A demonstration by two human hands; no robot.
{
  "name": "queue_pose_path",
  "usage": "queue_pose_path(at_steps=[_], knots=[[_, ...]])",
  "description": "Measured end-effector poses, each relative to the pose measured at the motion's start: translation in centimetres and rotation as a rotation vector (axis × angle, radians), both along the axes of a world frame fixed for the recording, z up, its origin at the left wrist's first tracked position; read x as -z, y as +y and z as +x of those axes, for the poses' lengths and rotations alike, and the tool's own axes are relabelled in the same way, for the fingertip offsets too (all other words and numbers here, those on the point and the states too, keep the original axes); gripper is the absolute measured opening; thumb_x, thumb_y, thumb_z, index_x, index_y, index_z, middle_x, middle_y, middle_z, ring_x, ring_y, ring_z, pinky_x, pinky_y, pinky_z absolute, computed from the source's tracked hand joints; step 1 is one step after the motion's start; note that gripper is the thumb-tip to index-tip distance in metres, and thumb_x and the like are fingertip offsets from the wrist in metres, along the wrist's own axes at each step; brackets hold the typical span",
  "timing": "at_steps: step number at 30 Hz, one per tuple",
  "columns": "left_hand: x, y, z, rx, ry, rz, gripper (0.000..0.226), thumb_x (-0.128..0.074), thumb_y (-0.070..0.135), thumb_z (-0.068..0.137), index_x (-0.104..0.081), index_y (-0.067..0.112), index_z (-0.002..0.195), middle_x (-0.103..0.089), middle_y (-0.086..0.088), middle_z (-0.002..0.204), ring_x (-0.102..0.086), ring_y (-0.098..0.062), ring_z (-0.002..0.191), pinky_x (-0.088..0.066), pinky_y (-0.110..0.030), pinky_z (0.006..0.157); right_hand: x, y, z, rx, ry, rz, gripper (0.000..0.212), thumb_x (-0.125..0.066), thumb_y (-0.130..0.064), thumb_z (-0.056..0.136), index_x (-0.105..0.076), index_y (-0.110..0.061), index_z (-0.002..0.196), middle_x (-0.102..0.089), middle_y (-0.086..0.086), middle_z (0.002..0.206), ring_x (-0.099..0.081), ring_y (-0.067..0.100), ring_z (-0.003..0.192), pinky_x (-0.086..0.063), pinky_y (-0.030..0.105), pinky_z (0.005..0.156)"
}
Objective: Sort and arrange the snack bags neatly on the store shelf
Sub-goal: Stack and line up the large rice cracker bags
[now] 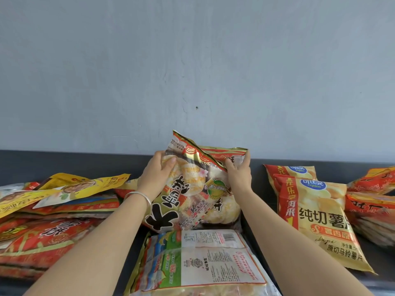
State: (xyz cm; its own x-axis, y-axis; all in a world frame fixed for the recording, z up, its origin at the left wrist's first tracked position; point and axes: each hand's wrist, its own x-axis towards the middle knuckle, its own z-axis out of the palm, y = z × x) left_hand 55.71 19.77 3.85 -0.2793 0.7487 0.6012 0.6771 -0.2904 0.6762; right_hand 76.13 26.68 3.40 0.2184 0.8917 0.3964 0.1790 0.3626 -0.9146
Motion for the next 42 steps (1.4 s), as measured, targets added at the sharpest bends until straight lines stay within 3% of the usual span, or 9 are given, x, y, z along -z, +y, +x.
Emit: queue_pose_path(at_steps=[5, 8, 14, 17, 22, 28, 35, 38, 42], knots=[[0.1, 0.4, 0.4, -0.032, 0.052, -0.033, 0.045, -0.035, 0.054, 0.093, -0.041, 0.024, 0.127, -0.055, -0.001, 0.125, -0.054, -0.023, 0.114, -0.047, -0.051, 0.092, -0.1, -0.2, 0.5, 0.157, -0.174, -0.055, 0.065, -0.046, -0.034, 0.098, -0.010, -0.029, 0.152, -0.033, 0.014, 0.147, -0.042, 0.035, 0.127, -0.044, 0.051, 0.098], [0.1, 0.3, 0.8, -0.064, 0.085, -0.038, 0.044, -0.035, 0.055, 0.093, -0.041, 0.026, 0.126, -0.055, 0.001, 0.127, -0.053, -0.025, 0.116, -0.044, -0.052, 0.094, -0.4, -1.7, 0.3, 0.351, -0.363, 0.265, 0.059, -0.047, -0.041, 0.095, -0.027, -0.023, 0.148, -0.033, 0.009, 0.148, -0.033, 0.030, 0.134, -0.037, 0.049, 0.105], [0.0, -0.3, 2.3, -0.040, 0.173, -0.018, 0.047, -0.034, 0.056, 0.093, -0.039, 0.028, 0.131, -0.053, 0.004, 0.133, -0.051, -0.023, 0.121, -0.037, -0.053, 0.100, -1.8, -3.9, -1.6, -0.057, -0.772, 0.538, 0.084, -0.061, -0.061, 0.079, -0.017, -0.035, 0.147, -0.055, -0.003, 0.129, -0.059, 0.019, 0.108, -0.050, 0.033, 0.073], [0.5, -0.8, 2.8, -0.012, 0.180, 0.021, 0.050, -0.030, 0.055, 0.095, -0.036, 0.027, 0.136, -0.050, 0.003, 0.138, -0.047, -0.022, 0.126, -0.036, -0.049, 0.103, -2.4, -4.1, -1.6, -0.073, -0.703, 0.368, 0.092, -0.072, -0.059, 0.068, -0.022, -0.036, 0.142, -0.056, -0.014, 0.103, -0.060, 0.012, 0.087, -0.050, 0.030, 0.064], [0.3, -1.3, 3.1, -0.040, 0.252, 0.065, 0.051, -0.035, 0.052, 0.095, -0.037, 0.022, 0.136, -0.051, 0.000, 0.135, -0.049, -0.023, 0.123, -0.040, -0.046, 0.099, -3.1, -4.2, -1.0, -0.137, -0.619, 0.246, 0.041, -0.075, -0.051, 0.071, -0.050, -0.033, 0.098, -0.059, -0.016, 0.080, -0.064, 0.014, 0.082, -0.055, 0.034, 0.068], [0.0, -1.6, 3.9, -0.334, 0.403, 0.285, 0.056, -0.057, 0.046, 0.086, -0.042, 0.021, 0.133, -0.044, -0.007, 0.136, -0.036, -0.026, 0.129, -0.029, -0.050, 0.105, -3.8, -4.8, 2.7, -0.111, 0.027, 0.104, 0.040, -0.079, -0.041, 0.072, -0.063, -0.021, 0.102, -0.070, 0.000, 0.088, -0.069, 0.017, 0.079, -0.059, 0.032, 0.063], [1.2, -1.6, 5.4, -0.121, -0.287, 0.132, 0.095, -0.072, 0.036, 0.079, -0.010, 0.018, 0.149, -0.016, -0.016, 0.152, -0.021, -0.032, 0.139, -0.026, -0.049, 0.111, -2.5, -5.4, 3.5, -0.196, 0.823, -0.111, 0.047, -0.079, -0.026, 0.077, -0.058, -0.012, 0.117, -0.068, 0.009, 0.106, -0.068, 0.030, 0.092, -0.057, 0.053, 0.078], [1.8, -1.5, 5.8, 0.473, -0.922, -0.125, 0.096, -0.074, 0.030, 0.076, -0.010, 0.030, 0.148, -0.039, -0.012, 0.145, -0.046, -0.031, 0.127, -0.036, -0.055, 0.105, -1.6, -5.6, 2.6, -0.223, 0.926, -0.218, 0.050, -0.079, -0.029, 0.077, -0.053, -0.012, 0.116, -0.066, 0.009, 0.103, -0.066, 0.033, 0.093, -0.055, 0.057, 0.080], [2.0, -1.1, 6.9, 0.587, -1.099, -0.105, 0.073, -0.078, 0.026, 0.069, -0.038, 0.025, 0.130, -0.062, -0.006, 0.119, -0.060, -0.030, 0.109, -0.047, -0.059, 0.091, -0.4, -5.9, 1.1, -0.378, 0.910, -0.291, 0.048, -0.077, -0.029, 0.079, -0.058, -0.011, 0.118, -0.068, 0.012, 0.110, -0.066, 0.035, 0.099, -0.051, 0.059, 0.087]])
